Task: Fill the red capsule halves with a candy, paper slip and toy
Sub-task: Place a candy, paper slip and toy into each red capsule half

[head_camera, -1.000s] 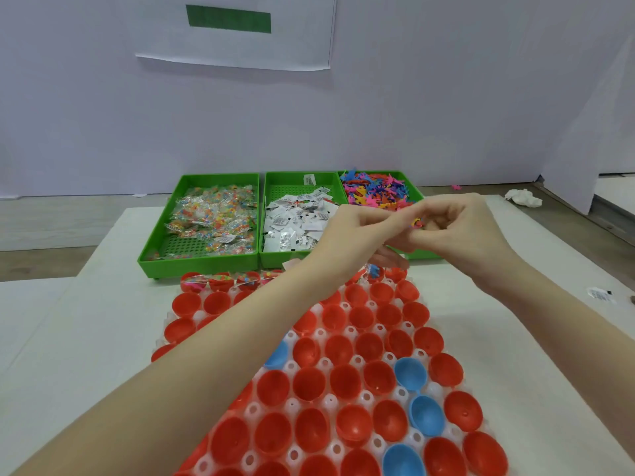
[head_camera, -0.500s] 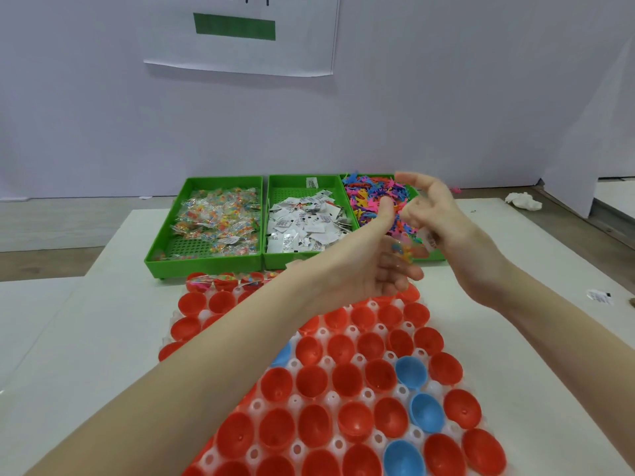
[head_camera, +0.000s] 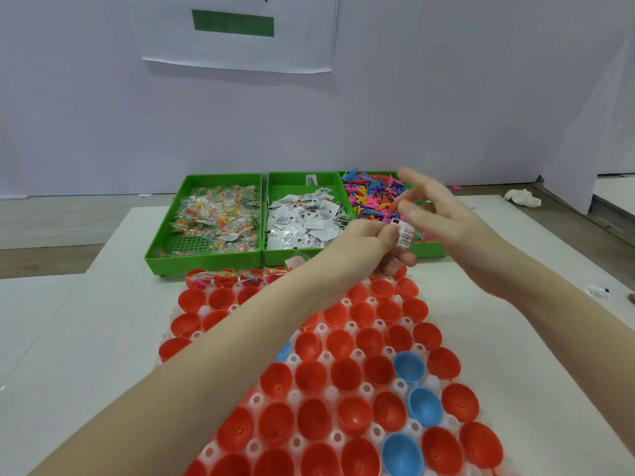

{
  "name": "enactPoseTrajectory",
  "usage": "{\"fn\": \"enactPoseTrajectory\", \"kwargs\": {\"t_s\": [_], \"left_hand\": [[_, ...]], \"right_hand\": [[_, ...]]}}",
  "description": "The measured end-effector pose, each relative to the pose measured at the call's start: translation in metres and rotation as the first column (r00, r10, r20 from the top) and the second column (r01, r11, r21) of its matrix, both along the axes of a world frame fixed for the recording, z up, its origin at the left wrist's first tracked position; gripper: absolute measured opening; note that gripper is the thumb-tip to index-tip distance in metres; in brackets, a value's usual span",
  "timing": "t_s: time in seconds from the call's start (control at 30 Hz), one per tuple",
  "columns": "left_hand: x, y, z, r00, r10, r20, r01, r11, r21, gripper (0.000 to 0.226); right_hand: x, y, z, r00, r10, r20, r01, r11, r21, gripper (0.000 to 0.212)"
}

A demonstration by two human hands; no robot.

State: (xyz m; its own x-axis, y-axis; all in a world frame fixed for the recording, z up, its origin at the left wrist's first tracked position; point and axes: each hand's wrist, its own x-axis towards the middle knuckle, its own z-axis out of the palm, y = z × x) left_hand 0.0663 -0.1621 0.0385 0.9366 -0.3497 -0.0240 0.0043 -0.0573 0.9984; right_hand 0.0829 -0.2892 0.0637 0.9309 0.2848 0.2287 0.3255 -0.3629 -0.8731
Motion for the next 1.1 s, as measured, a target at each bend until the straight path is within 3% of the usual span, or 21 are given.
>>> {"fn": "enactPoseTrajectory", "kwargs": {"t_s": [0.07,0.13,0.17,0.23,0.3,0.37,0.5,0.73,0.83,0.93,1.1], "left_hand": [[0.004,0.007,0.003,0.995,0.019,0.102,-0.028,0.995,0.096,0.025],[0.010,0.013,0.002,0.962,0.021,0.271,-0.090,0.965,0.245,0.024],[0.013,0.014,-0.001,0.938,0.040,0.346,-0.141,0.952,0.272,0.034],[0.017,0.014,-0.005,0.905,0.067,0.419,-0.190,0.947,0.259,0.050],[0.022,0.015,-0.007,0.899,0.053,0.436,-0.192,0.940,0.281,0.049],[0.027,0.017,-0.007,0.904,0.012,0.428,-0.177,0.921,0.347,0.042],[0.035,0.017,-0.007,0.888,-0.091,0.450,-0.166,0.851,0.498,0.026],[0.045,0.025,-0.022,0.893,-0.032,0.448,-0.250,0.793,0.555,0.040],[0.051,0.026,-0.031,0.911,-0.105,0.398,-0.244,0.642,0.727,0.057],[0.053,0.022,-0.037,0.863,-0.206,0.462,-0.317,0.492,0.811,0.048],[0.049,0.017,-0.043,0.798,-0.281,0.533,-0.406,0.404,0.820,0.042]], "right_hand": [[-0.003,-0.016,-0.007,0.990,0.132,0.052,-0.123,0.982,-0.141,0.030],[0.000,-0.020,-0.010,0.980,0.123,0.157,-0.093,0.978,-0.187,0.027],[0.003,-0.019,-0.010,0.976,0.098,0.193,-0.065,0.984,-0.169,0.026],[0.007,-0.015,-0.008,0.988,0.108,0.108,-0.106,0.994,-0.023,0.019],[0.012,-0.015,-0.011,0.991,0.134,0.010,-0.134,0.983,0.123,0.025],[0.016,-0.015,-0.015,0.993,0.118,0.010,-0.118,0.984,0.137,0.021],[0.025,-0.010,-0.022,0.996,0.089,0.005,-0.090,0.994,0.069,0.011],[0.031,-0.015,-0.041,0.995,-0.070,0.067,0.078,0.990,-0.116,0.007],[0.031,-0.012,-0.050,0.985,-0.117,0.128,0.140,0.971,-0.194,0.001],[0.029,-0.007,-0.057,0.974,-0.138,0.182,0.181,0.953,-0.241,0.006],[0.028,-0.006,-0.062,0.950,-0.189,0.247,0.256,0.926,-0.278,0.019]]}}
